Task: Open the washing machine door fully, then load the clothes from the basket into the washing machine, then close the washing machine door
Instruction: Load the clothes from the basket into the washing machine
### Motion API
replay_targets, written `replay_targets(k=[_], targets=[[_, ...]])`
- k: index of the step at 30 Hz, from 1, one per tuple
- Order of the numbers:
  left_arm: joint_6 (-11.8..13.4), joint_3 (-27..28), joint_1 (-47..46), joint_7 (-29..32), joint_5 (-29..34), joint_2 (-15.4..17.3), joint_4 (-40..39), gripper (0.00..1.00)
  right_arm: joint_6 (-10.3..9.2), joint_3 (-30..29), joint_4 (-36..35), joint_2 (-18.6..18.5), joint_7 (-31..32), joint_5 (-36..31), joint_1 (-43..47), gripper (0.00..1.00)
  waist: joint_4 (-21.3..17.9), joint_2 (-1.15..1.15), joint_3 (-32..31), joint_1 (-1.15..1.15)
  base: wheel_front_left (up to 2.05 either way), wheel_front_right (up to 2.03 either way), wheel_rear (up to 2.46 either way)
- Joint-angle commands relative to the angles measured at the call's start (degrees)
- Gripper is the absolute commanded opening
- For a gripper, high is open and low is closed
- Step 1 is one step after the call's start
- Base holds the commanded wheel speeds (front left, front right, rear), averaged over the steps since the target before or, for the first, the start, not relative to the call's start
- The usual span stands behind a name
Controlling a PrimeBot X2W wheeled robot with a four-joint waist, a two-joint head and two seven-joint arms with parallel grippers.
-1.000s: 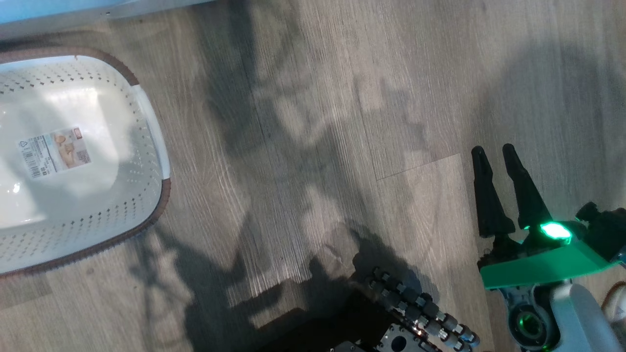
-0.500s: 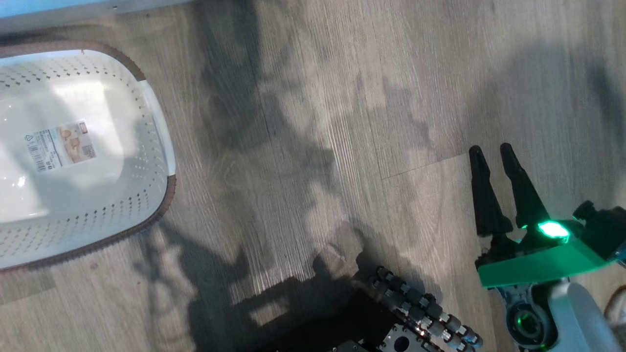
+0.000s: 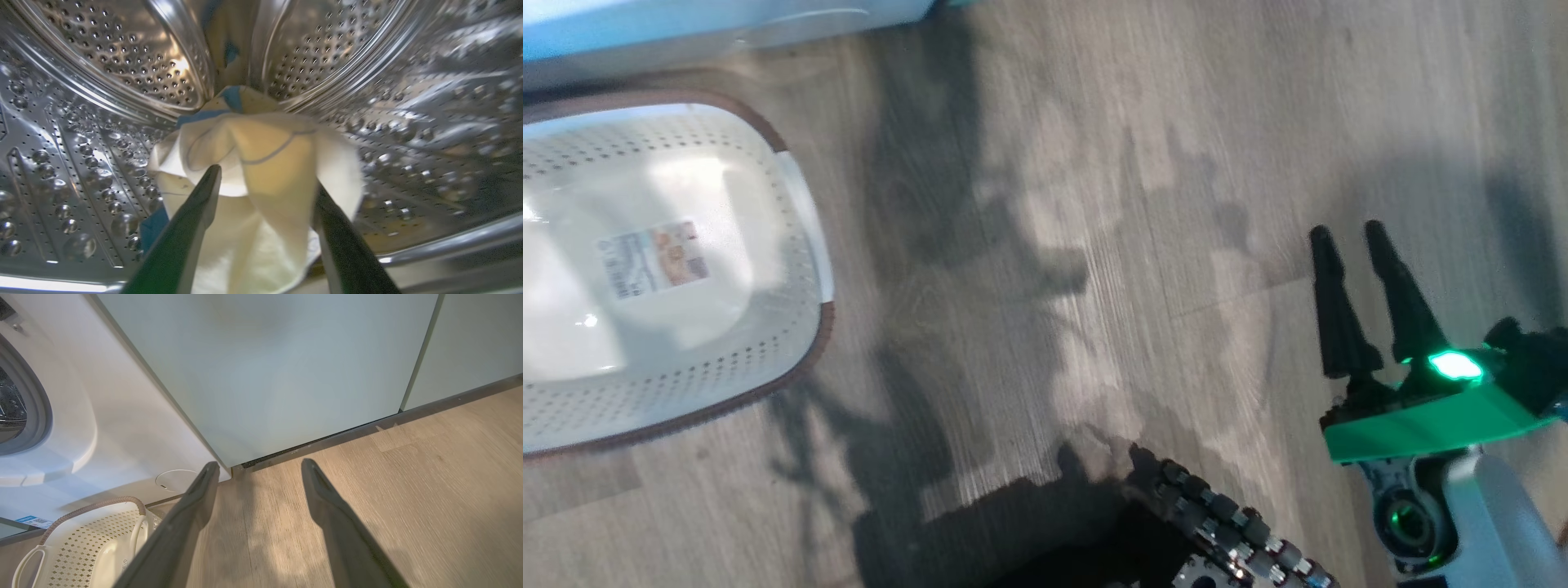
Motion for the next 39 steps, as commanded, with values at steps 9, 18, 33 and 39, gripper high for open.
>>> replay_targets(k=[9, 18, 33, 39], targets=[[5.0, 2.2, 14.7, -6.4, -3.1, -0.5, -13.4, 1.0, -0.16, -3.2, -1.9, -1.1, -0.5, -3.4, 2.1, 1.0, 5.0, 0.0, -5.0, 0.0, 0.0, 0.0, 0.0], [13.7, 3.4, 36.0, -12.9, -4.1, -1.4, -33.8, 1.0, -0.16, -7.8, -2.3, -1.1, -0.5, -8.7, 4.4, 1.0, 10.8, 0.0, -11.2, 0.0, 0.0, 0.0, 0.0], [27.5, 2.6, 70.7, -18.6, -2.6, -3.4, -63.6, 1.0, -0.16, -12.8, -3.7, -1.1, -0.5, -17.8, 8.2, 1.0, 21.4, 0.0, -20.7, 0.0, 0.0, 0.0, 0.0], [28.0, 1.9, 78.7, -19.8, -2.3, -5.4, -65.6, 1.0, -0.16, -13.0, -3.6, -1.9, -0.5, -19.7, 10.5, 1.0, 25.1, 0.0, -25.1, 0.0, 0.0, 0.0, 0.0]])
